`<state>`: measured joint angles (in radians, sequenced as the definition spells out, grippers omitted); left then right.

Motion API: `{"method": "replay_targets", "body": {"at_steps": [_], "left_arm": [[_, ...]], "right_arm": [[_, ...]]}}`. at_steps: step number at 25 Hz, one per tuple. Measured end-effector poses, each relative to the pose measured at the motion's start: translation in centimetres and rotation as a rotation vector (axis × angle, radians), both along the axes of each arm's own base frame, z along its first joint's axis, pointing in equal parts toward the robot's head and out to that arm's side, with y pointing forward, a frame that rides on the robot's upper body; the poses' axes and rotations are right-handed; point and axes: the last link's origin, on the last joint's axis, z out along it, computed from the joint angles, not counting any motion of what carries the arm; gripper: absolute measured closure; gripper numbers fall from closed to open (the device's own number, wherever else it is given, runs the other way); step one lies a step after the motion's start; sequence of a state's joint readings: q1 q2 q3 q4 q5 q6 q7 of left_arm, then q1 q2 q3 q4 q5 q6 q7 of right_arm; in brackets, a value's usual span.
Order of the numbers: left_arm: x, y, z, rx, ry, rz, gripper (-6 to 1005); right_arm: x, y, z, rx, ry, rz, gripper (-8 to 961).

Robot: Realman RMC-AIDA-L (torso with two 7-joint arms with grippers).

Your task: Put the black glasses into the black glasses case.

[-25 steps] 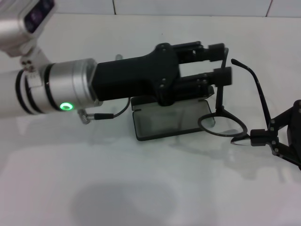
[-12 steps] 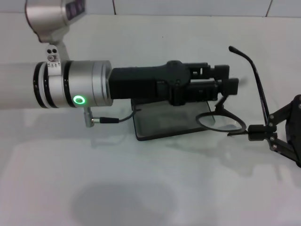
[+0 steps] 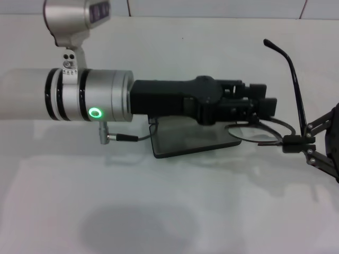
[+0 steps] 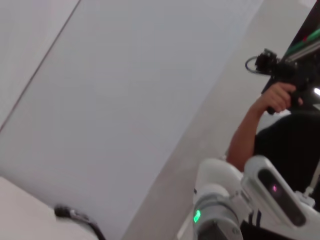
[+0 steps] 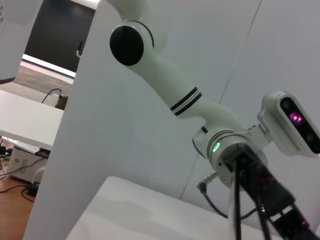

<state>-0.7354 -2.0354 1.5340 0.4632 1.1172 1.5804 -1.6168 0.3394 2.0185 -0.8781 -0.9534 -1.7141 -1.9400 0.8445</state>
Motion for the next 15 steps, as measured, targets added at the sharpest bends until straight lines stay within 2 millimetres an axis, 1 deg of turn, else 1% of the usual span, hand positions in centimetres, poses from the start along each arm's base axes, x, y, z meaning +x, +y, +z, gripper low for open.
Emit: {"method": "replay_targets", "body": {"at_steps": [4,7,10,15], "left_arm": [[-0.4,0.5,0.9,0.039,-0.034,0.034,427],[-0.8,0.7,1.1,0.050,-0.029,0.049,428],[-1.1,0.9,0.9,0.059,-0.004,0.060,428],[-1.3,1.1,0.0,0.064,0.049,0.070,428]], "right_arm": [[0.4,-0.7,0.4,0.012,0.008,0.024,929],[0.4,-2.0,0.9,0.018,0.044,0.097,929],[0.0,-3.3,1.3,0.005,0.112,0.185,929],[-0.7,-3.6,1.2,0.022,0.193,0.230,929]]}}
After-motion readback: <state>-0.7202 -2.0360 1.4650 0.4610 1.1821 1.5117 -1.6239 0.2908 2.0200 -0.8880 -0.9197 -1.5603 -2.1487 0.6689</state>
